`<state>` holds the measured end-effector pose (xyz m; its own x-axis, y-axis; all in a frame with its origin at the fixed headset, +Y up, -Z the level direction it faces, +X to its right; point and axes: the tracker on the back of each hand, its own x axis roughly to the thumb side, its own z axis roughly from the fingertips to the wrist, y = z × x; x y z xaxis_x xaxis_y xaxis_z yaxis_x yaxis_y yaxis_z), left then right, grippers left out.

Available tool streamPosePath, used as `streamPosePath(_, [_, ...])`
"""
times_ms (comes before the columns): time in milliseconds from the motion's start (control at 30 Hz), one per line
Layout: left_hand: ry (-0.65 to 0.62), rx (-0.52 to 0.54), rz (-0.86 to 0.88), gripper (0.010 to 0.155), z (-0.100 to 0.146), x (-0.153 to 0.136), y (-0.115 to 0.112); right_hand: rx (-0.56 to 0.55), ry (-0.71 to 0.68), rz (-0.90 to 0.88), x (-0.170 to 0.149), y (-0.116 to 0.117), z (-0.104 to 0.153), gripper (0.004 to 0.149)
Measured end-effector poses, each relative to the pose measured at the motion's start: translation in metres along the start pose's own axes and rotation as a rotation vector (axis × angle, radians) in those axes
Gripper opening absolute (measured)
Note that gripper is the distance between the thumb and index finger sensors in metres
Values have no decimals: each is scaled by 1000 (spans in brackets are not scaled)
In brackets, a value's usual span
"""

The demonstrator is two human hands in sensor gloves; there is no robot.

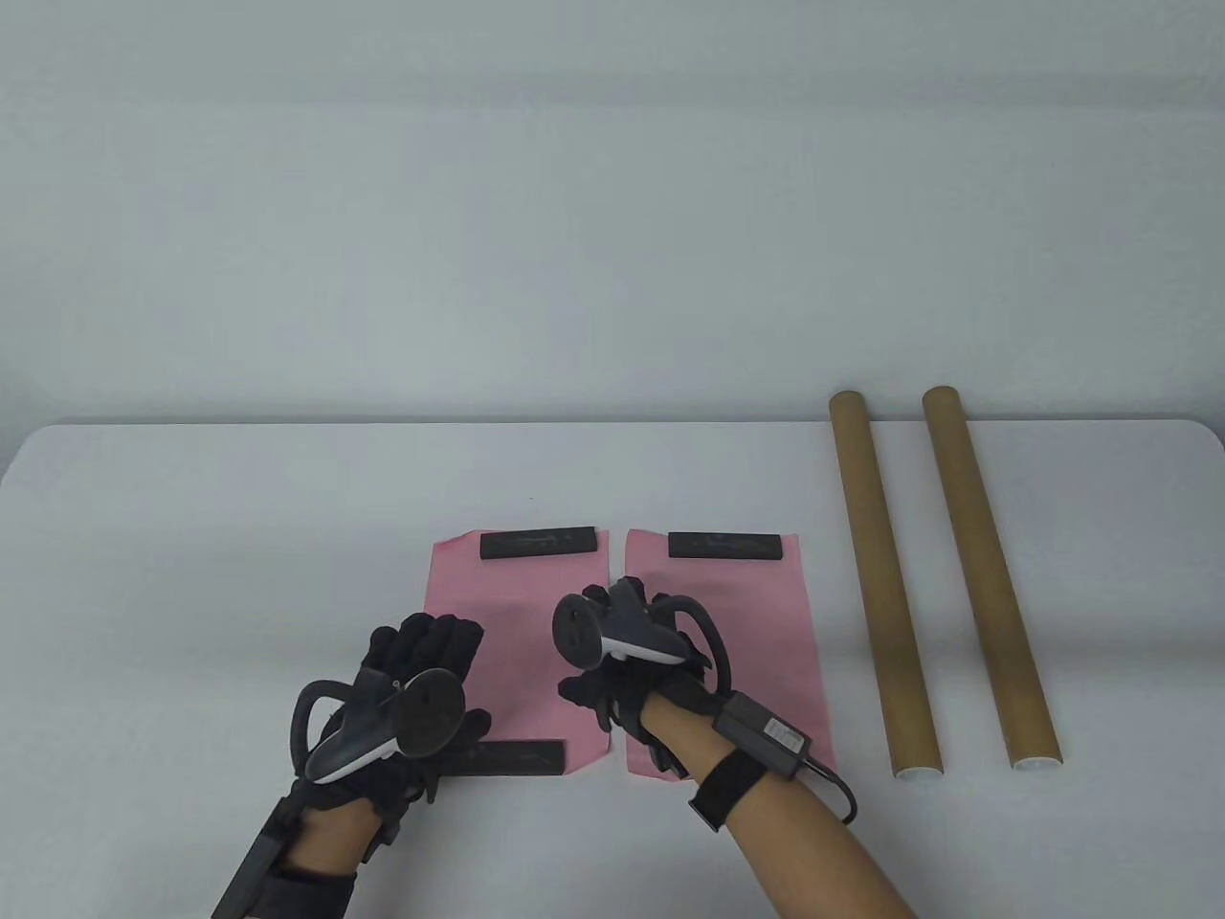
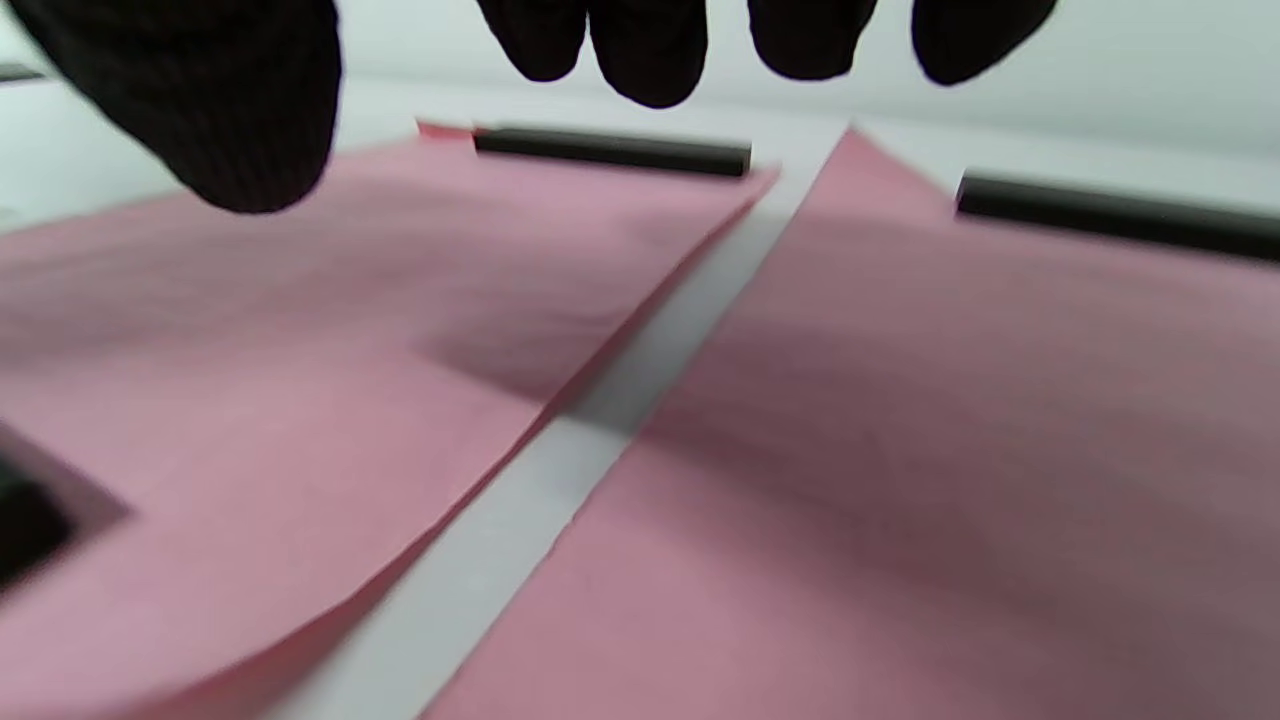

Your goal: Roll up papers and store in mailing tubes

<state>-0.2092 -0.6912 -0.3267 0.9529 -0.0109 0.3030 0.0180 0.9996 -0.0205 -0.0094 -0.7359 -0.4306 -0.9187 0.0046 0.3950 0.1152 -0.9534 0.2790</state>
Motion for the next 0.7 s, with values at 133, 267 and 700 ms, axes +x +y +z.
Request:
streamPosePath(133, [2, -5, -1, 88, 0, -2, 0, 75, 51, -18, -3, 14, -27, 91])
streamPosePath(267, [12, -23, -18, 88, -2, -5, -3, 107, 59, -54, -6, 18, -35, 89])
streamPosePath(700, [26, -102, -65, 85, -13, 9, -20, 103, 17, -43, -7, 22, -36, 86])
